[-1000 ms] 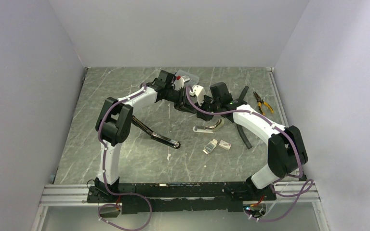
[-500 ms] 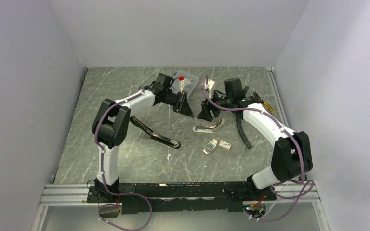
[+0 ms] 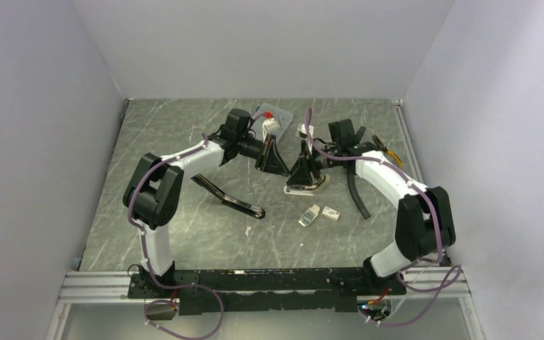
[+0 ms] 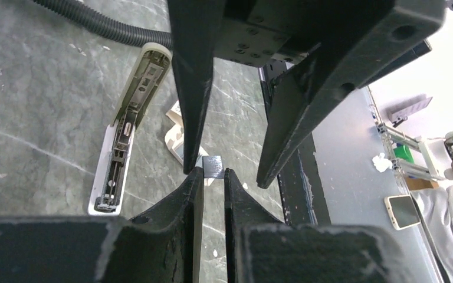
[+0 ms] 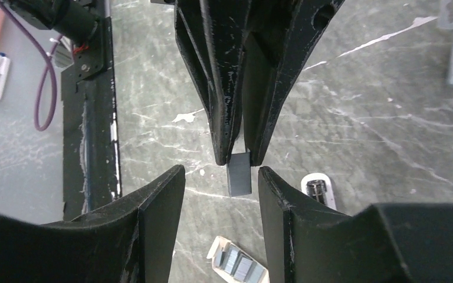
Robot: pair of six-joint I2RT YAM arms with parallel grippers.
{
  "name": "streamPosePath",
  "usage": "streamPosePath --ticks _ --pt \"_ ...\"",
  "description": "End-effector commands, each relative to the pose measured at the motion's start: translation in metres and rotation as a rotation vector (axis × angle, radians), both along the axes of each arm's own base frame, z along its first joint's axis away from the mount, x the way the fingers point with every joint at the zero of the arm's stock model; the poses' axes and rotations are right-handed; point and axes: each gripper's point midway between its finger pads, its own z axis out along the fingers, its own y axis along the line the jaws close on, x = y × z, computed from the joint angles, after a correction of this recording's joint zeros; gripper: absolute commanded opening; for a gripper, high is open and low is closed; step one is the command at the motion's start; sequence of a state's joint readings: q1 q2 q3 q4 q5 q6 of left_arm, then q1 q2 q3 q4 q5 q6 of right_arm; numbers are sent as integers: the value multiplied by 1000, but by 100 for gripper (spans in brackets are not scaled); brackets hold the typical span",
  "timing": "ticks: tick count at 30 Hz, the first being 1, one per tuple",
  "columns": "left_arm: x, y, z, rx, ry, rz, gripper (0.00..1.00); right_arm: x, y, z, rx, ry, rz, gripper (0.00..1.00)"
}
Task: Load the staples into the stapler
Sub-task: Pick up the stapler.
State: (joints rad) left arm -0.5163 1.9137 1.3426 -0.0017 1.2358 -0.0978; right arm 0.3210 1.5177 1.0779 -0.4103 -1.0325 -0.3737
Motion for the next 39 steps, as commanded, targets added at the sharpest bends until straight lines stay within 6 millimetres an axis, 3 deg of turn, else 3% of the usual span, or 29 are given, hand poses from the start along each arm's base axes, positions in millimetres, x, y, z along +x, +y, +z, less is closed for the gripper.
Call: streamPosePath --ticks 1,19,39 --pt "-11 -2 26 -100 -92 -71 3 -5 6 8 51 11 67 52" --pt "-24 -3 20 -93 -126 -120 3 4 2 9 56 50 75 45" --pt "-25 -5 15 -81 -93 -126 3 0 -1 -1 33 67 109 28"
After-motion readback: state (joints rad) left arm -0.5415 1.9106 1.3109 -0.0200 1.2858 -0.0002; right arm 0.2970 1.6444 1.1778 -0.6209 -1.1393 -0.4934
